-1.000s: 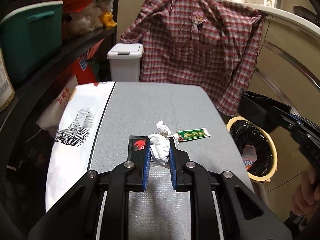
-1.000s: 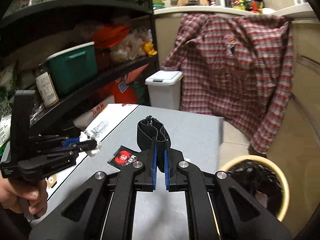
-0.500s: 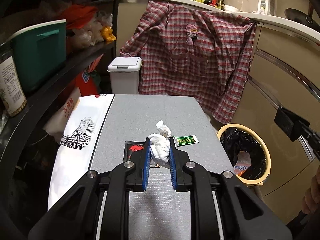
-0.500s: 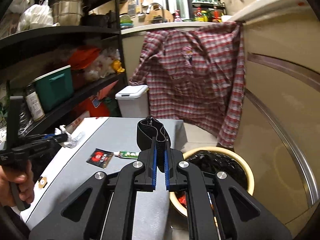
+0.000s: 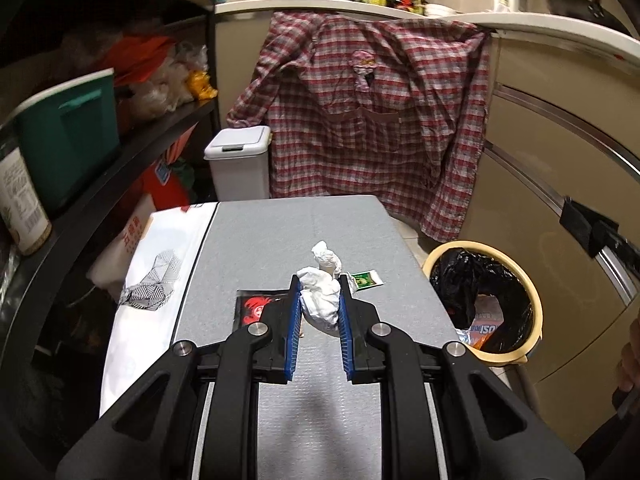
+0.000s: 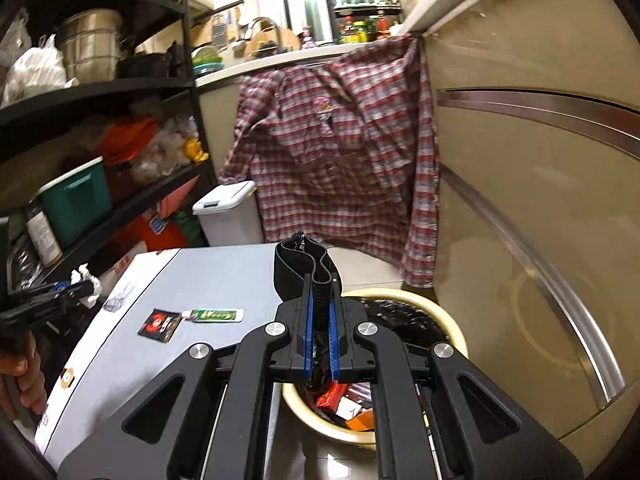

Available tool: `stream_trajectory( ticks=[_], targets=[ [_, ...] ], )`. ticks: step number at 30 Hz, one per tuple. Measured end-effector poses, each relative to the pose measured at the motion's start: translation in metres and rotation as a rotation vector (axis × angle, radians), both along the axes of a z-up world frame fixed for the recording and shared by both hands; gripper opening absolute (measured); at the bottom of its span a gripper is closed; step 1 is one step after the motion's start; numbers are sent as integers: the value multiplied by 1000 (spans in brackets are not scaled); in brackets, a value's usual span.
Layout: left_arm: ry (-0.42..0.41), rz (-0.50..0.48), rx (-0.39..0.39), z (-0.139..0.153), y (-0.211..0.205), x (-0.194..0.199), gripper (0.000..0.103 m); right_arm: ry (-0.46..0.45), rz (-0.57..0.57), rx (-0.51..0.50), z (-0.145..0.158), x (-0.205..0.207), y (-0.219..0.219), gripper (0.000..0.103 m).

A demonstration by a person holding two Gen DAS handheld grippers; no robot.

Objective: Collect trash
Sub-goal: 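Lift and carry the tissue and strap with both grippers over the bucket, then open both grippers to drop the tissue and strap into the bucket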

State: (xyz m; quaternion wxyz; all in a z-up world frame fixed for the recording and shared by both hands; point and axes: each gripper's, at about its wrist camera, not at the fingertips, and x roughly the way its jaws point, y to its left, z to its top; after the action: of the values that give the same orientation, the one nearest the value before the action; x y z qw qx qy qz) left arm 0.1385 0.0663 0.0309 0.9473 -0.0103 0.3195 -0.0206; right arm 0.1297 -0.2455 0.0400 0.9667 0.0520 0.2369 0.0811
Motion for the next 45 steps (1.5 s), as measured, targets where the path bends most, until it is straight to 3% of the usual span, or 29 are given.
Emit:
stream_trajectory(
  ticks=[11,24,45],
  targets=[
    [30,-90,-31,-4,-66,12,17,7,-30,50,-1,14,-32,7],
    [28,-190,-55,-4,-154,45,17,19,-54,13,-6,24,-30,7],
    [65,-229,-66,-12,-207,84,17,76,-91,8,-20,52,-45,7]
  ],
)
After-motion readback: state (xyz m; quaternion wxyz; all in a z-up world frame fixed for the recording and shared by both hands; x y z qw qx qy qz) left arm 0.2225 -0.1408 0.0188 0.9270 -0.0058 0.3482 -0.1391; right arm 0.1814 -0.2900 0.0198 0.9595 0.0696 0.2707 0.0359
